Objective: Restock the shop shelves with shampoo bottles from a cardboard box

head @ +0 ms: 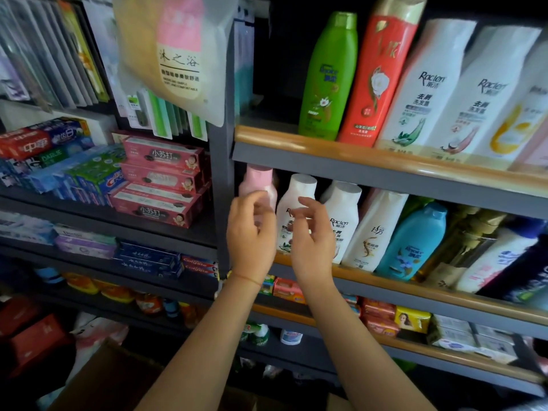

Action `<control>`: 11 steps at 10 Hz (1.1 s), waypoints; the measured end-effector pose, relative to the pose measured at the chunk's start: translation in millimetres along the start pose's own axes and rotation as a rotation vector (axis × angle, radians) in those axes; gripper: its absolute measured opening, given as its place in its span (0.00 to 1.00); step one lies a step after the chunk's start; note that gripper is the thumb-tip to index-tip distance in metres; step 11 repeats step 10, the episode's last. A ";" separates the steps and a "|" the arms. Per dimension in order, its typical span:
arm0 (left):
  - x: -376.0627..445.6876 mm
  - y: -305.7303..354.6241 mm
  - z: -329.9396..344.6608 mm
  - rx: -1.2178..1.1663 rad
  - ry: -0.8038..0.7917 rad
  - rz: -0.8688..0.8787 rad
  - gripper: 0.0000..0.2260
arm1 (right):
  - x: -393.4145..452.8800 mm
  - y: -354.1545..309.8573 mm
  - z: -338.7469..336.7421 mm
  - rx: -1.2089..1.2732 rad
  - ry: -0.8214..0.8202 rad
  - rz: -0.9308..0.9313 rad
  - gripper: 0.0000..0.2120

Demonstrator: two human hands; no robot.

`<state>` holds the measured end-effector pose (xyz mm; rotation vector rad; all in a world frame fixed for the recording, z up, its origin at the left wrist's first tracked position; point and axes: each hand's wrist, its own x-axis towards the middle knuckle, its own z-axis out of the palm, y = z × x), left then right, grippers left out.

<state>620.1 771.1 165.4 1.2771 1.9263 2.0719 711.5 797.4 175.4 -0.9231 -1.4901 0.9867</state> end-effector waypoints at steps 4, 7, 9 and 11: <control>6.4 1.7 30.2 0.119 -0.371 -0.200 0.24 | 18.7 16.3 -35.1 -0.315 -0.243 0.105 0.28; -33.9 28.9 68.8 0.168 -0.479 0.037 0.24 | 12.0 23.7 -115.8 -0.373 0.212 0.071 0.32; -48.7 41.9 84.0 0.195 -0.439 -0.022 0.27 | 29.1 23.2 -146.0 -0.304 0.052 0.217 0.31; -55.9 47.3 88.1 0.189 -0.398 -0.051 0.24 | 21.3 20.5 -164.4 -0.250 0.048 0.199 0.25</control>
